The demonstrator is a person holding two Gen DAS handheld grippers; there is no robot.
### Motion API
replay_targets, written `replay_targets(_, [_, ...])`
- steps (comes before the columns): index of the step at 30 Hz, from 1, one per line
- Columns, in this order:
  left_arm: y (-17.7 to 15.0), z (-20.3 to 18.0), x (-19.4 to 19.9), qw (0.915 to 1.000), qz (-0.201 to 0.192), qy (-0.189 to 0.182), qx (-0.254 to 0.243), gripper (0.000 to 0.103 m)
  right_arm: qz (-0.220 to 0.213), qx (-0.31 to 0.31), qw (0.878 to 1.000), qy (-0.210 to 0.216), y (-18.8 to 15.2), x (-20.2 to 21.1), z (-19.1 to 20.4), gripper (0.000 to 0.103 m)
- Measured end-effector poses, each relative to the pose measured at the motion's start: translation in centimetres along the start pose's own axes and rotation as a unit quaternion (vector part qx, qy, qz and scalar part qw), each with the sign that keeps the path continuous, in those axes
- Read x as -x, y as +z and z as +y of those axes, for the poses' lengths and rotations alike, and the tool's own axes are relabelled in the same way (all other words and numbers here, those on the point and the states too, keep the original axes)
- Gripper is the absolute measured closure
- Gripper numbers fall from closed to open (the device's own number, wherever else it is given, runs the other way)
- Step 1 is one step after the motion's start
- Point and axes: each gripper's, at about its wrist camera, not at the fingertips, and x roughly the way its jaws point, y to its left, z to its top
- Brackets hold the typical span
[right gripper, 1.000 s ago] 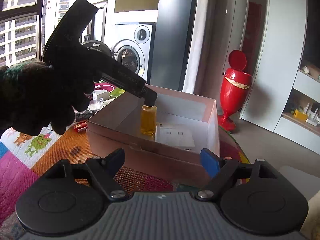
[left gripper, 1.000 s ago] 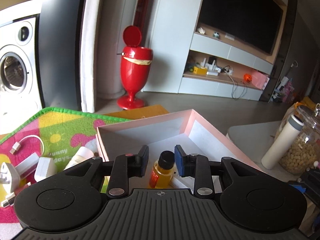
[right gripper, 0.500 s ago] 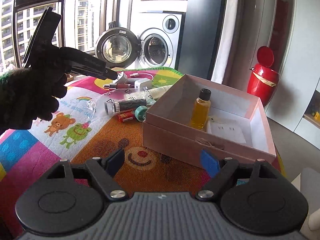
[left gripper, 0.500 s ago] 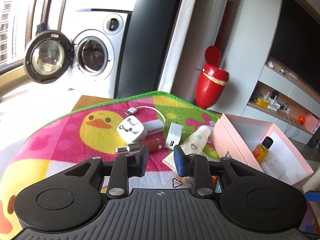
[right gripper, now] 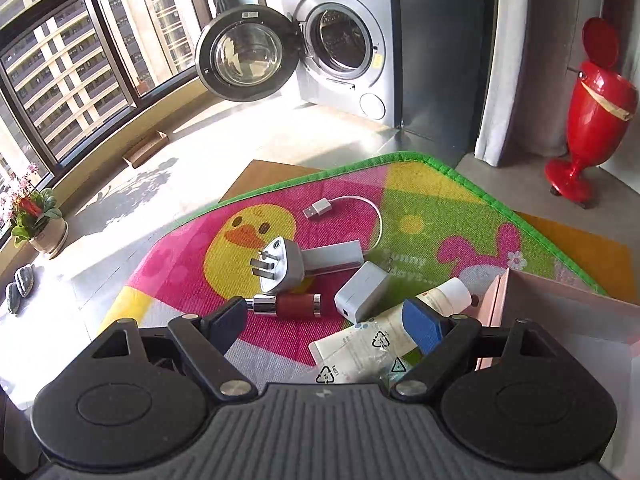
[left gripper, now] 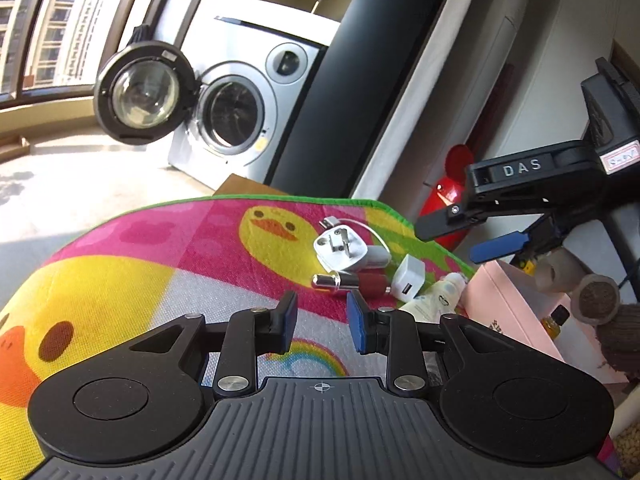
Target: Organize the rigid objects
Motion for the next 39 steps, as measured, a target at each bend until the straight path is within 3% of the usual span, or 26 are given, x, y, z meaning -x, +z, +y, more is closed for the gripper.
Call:
replay_targets(6, [-0.2,-0.1,-0.2,0.9999,0.014,-0.004,0.004,0.073,0.023,-0.042,0.998,-0.033,3.8,-7.7,0.2,0.018])
replay_targets(13, [-0.1,1.1,0.6,0.9991,0.0,0.013,0.039,0.073,0.058,-0.015,0.998,-0.025,4.7,-11.1,1.7,0.017])
replay_targets(19, [0.3,2.2,1.2,0.9973,-0.013,0.027,0.067,0.073,0.05,-0.005,0.999,-0.011,3.5,-9.7,1.7,0.026])
replay_targets(21, [0.3,2.4,1.2,0.9969,-0.014,0.029,0.072,0.073,0.049,0.015,0.999,-0.015,2.7,-9.2,1.8,0.042])
replay_targets(25, [0.4,2.6,1.1,0.9966,-0.01,0.033,0.075,0.073,0.062,0.036,0.997,0.004,0.8,-7.3,2.0,0.051])
replay_targets(29, [0.3,2.2,0.7,0.9974,0.0,0.026,0.067,0.073,0.091,0.04,0.993,0.055,-2.2,-4.8,2.2,0.054])
replay_targets(35, [0.1,1.4,0.6,0.9986,0.01,0.014,0.051,0.073,0.103,0.08,0.988,0.085,-6.3,-0.8,2.7,0.058])
replay_targets(37, [0.0,1.1,0.5,0.9989,0.011,0.01,0.044,0.073,0.073,0.079,0.992,0.063,-5.4,0.5,2.4,0.058])
replay_targets(39, [-0.1,0.9,0.4,0.9991,0.014,0.006,0.039,0.073,0.047,0.053,0.997,0.017,-3.4,0.8,1.5,0.05])
